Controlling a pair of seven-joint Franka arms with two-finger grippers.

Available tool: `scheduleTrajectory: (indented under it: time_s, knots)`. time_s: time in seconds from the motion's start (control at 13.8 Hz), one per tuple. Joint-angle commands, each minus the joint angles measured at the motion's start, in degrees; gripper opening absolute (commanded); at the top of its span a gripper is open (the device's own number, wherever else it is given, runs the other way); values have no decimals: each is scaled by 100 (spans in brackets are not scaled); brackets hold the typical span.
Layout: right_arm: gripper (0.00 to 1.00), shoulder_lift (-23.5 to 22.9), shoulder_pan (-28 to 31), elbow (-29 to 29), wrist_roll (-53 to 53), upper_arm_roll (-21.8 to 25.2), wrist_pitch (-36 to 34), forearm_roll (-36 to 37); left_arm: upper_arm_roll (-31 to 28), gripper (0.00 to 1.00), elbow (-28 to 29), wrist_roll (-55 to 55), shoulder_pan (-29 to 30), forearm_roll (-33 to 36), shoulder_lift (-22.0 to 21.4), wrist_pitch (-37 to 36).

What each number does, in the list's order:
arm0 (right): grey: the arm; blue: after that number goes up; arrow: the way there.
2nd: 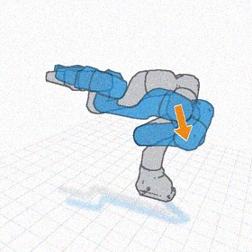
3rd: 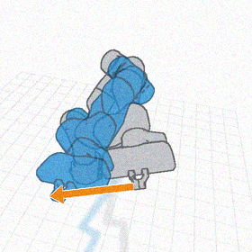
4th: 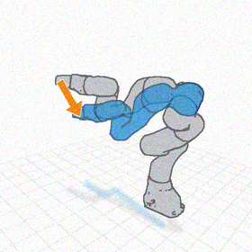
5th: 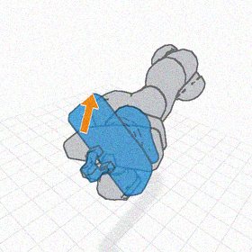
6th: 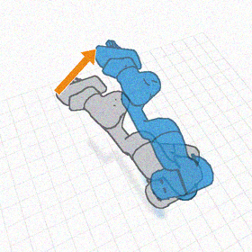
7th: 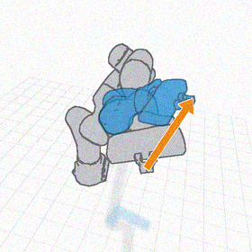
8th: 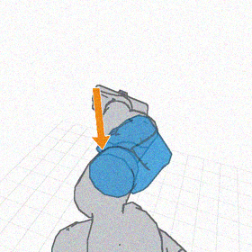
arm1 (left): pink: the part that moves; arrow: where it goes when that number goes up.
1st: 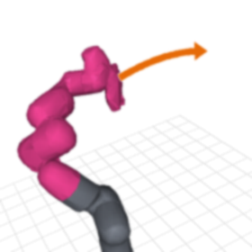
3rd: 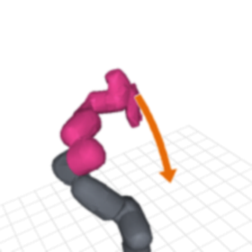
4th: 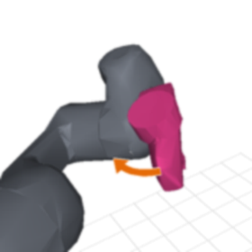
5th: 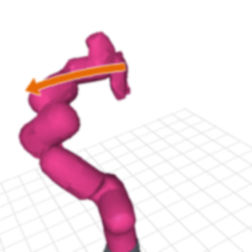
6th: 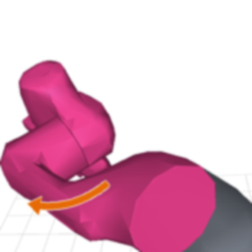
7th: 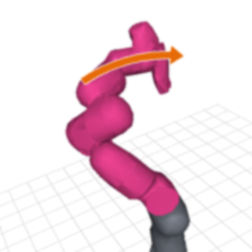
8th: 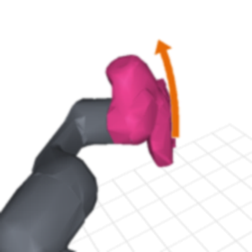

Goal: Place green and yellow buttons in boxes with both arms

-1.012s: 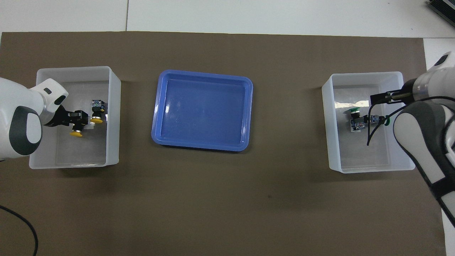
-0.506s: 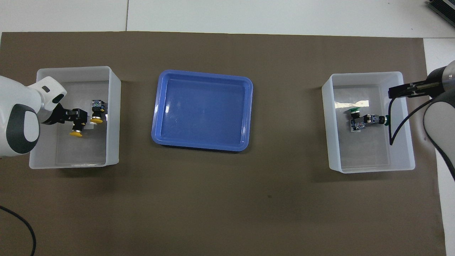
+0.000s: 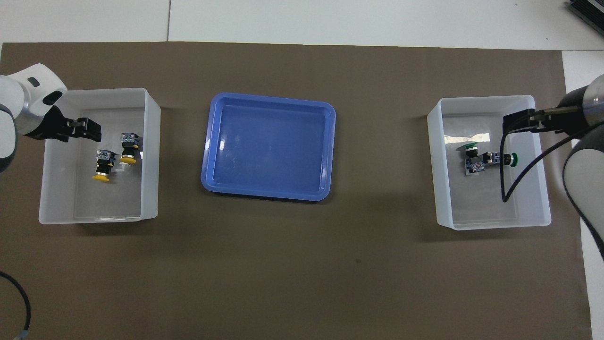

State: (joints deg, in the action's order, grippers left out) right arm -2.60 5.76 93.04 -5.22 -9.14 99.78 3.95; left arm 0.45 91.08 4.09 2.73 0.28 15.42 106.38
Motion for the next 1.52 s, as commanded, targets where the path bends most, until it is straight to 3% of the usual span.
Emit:
scheduleTrajectory:
  time_s: [0.0,0.29,0.65,0.94,1.08,1.45]
  knots:
    - [100,66,127,-23,4,-18,-82,-96,-62,78,-371,-215,-132,42,49,-538]
    - [100,110,136,-23,-58,-9,-108,-114,-36,78,-784,-619,-150,60,40,-1154]
    - [100,321,75,21,-110,61,-239,-123,-36,86,-847,-628,-150,34,-109,-1330]
    - [100,400,-715,38,-93,1079,-528,-210,-18,91,-847,-628,-150,86,-372,-1357]
    - [100,427,-743,38,-49,1177,-600,-298,-10,100,-829,-620,-150,87,-487,-1357]
    - [100,418,-760,-23,-31,1134,-661,-299,-1,100,-803,-620,-238,78,-654,-1453]
